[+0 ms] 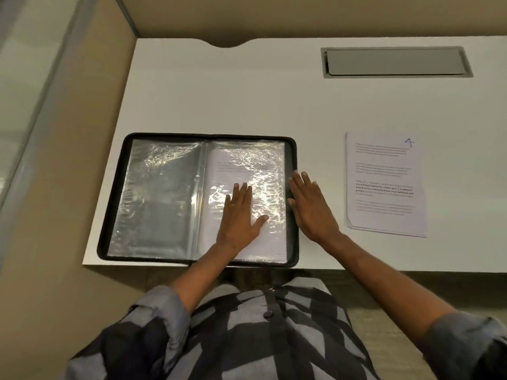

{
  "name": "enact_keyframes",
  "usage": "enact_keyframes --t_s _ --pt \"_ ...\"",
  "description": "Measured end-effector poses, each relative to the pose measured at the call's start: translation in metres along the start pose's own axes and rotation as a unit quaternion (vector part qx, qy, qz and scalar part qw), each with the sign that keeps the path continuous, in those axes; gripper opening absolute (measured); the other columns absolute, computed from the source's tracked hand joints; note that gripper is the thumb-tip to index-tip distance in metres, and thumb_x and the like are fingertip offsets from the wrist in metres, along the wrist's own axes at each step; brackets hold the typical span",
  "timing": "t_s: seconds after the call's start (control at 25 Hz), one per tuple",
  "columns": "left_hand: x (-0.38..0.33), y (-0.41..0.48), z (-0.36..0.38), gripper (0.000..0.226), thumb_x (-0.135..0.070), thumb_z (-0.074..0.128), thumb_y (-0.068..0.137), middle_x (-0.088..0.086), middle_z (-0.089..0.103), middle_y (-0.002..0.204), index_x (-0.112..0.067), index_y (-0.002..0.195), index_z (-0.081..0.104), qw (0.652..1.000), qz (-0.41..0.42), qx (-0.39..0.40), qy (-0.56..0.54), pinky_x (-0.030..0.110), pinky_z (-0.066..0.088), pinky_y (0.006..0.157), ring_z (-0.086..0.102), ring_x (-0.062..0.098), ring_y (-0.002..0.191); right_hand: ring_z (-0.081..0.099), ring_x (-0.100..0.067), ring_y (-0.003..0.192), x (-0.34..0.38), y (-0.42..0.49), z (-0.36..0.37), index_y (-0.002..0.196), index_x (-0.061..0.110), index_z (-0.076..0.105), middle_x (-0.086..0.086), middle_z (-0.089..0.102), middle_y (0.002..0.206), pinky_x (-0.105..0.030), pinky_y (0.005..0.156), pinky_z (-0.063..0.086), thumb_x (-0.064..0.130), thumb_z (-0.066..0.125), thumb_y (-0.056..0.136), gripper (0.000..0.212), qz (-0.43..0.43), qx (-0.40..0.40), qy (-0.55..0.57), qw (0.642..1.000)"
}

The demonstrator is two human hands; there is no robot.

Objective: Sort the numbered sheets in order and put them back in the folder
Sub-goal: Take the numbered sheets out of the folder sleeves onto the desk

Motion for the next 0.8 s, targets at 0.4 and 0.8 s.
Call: enact_keyframes --t_s 0.4,0.8 --pt "0.049 -0.030 0.018 0.105 -0.071 0.047 0.094 0.010 -0.022 0.168 -0.011 0.163 -0.006 0.978 0.110 0.105 0.140 0.052 -0.010 0.126 -0.027 0.027 0.153 -0.010 -0.022 0.157 0.073 -0.029 0.039 0.164 0.016 0.010 -0.003 -0.007 0.171 -0.042 0.128 0.002 0.048 0.032 0.109 0.067 0.091 0.042 -0.067 0.993" --pt "0.059 -0.046 -0.047 0.054 -0.032 0.025 0.113 -0.006 0.003 0.171 -0.026 0.164 0.010 0.990 0.118 0.000 -0.074 0.041 0.005 0.129 -0.005 0.008 0.157 -0.001 -0.015 0.158 0.085 -0.018 0.026 0.164 0.020 0.011 0.002 0.004 0.171 -0.048 0.128 0.014 0.046 0.025 0.109 0.061 0.127 -0.006 0.062 0.990"
Point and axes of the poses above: each hand's wrist, its own y-axis towards the middle knuckle, its own z-axis out of the palm, x = y × z, the point moved 8 cm from there along y, towards the middle knuckle
